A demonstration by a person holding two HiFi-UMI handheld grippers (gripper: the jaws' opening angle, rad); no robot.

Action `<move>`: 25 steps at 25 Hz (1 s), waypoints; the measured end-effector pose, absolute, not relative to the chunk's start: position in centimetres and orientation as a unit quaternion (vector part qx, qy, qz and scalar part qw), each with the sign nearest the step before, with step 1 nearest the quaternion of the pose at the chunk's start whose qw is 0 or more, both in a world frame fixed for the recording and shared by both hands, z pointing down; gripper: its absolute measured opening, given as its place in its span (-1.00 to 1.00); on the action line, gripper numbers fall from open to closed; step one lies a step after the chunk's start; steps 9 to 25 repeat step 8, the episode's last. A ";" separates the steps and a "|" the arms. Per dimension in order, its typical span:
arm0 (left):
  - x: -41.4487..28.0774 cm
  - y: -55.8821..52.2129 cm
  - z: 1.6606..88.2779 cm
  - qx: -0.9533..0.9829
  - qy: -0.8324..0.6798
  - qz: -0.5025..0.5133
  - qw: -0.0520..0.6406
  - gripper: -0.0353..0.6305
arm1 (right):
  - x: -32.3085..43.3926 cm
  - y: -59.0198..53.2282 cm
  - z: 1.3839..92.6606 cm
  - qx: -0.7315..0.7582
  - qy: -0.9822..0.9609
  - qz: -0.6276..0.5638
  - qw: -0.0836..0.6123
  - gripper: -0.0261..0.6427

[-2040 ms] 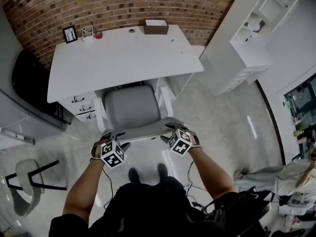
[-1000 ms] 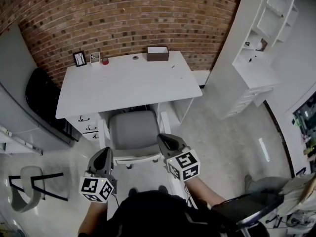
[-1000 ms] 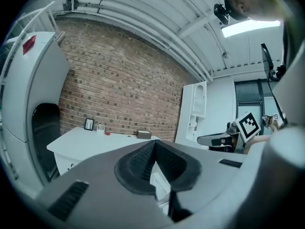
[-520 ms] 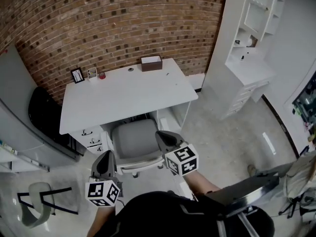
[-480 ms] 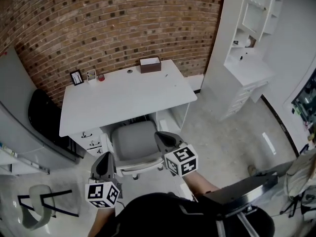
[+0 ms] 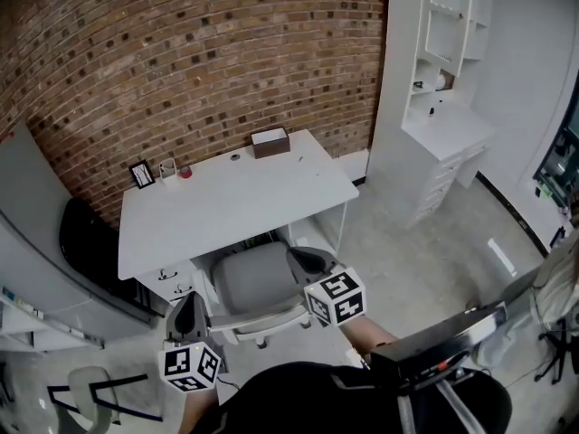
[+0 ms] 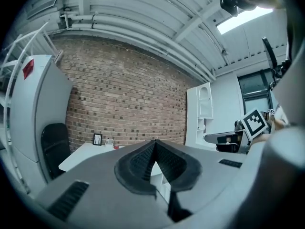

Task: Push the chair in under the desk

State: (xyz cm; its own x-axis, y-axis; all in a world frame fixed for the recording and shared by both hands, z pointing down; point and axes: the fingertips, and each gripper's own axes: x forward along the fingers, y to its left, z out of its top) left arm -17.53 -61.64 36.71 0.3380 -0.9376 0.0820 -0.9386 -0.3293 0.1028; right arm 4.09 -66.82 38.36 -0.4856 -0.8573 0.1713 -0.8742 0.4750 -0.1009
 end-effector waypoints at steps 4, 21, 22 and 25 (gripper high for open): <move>-17.2 -61.4 36.7 0.819 -0.571 0.008 0.060 -0.87 | 4.0 -66.6 38.1 0.507 -0.857 0.080 0.049 -0.90; -16.9 -61.2 37.1 0.821 -0.567 0.010 0.065 -0.87 | 4.0 -66.3 38.3 0.509 -0.856 0.079 0.055 -0.90; -16.9 -61.2 37.1 0.821 -0.567 0.010 0.065 -0.87 | 4.0 -66.3 38.3 0.509 -0.856 0.079 0.055 -0.90; -16.9 -61.2 37.1 0.821 -0.567 0.010 0.065 -0.87 | 4.0 -66.3 38.3 0.509 -0.856 0.079 0.055 -0.90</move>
